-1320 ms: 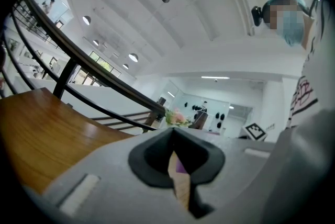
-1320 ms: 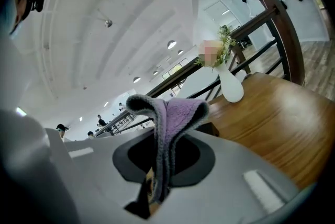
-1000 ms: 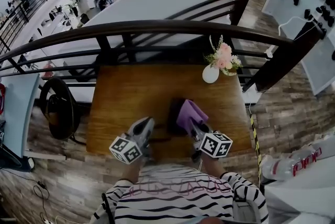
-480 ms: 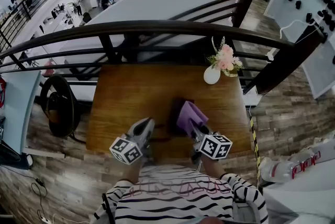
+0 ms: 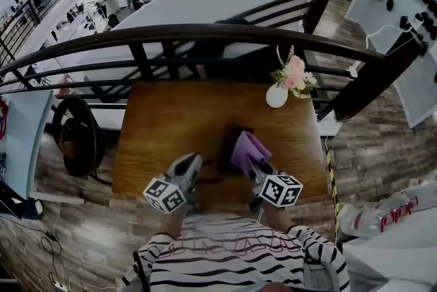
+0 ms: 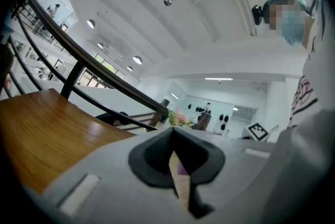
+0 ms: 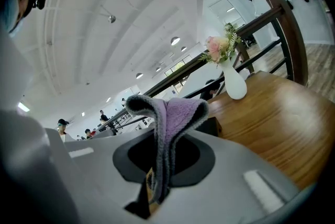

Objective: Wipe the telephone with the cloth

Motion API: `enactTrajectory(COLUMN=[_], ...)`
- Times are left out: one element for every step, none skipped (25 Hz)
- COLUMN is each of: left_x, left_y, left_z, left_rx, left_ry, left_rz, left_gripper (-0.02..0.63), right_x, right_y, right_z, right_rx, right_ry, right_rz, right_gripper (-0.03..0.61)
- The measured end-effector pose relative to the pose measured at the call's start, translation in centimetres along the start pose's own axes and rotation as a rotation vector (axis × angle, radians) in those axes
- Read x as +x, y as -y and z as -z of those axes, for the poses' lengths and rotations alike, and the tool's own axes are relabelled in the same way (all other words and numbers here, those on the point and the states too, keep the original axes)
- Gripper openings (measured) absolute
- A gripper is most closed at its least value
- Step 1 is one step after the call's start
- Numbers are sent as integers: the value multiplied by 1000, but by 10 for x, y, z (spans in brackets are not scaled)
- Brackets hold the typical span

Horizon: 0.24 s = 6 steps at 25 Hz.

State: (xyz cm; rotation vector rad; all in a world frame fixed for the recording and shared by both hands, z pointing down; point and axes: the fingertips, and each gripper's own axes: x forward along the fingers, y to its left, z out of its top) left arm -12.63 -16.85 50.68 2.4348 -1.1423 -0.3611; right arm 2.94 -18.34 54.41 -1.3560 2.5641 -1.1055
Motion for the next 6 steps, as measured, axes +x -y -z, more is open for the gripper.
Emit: enactTrajectory(left_x=[0, 0, 1, 1, 2, 2], left_y=[0, -1, -1, -2, -2, -3], left_z=[0, 1, 1, 2, 2, 2], left_rx=[-1, -1, -1, 0, 1, 1], left_ry=[0, 0, 0, 0, -1, -1], left_rz=[-1, -2, -2, -1, -1, 0], left_gripper=[0, 0, 0, 0, 0, 0], right_x=[0, 1, 1, 2, 3, 3], right_y=[0, 1, 1, 1, 2, 3], right_z=[0, 0, 0, 0, -1, -1], right_rx=[-1, -2, -2, -2, -2, -2], right_ry=[0, -1, -1, -1, -1, -1], right_rz=[0, -1, -1, -1, -1, -1], right_gripper=[35, 35, 35, 35, 35, 35])
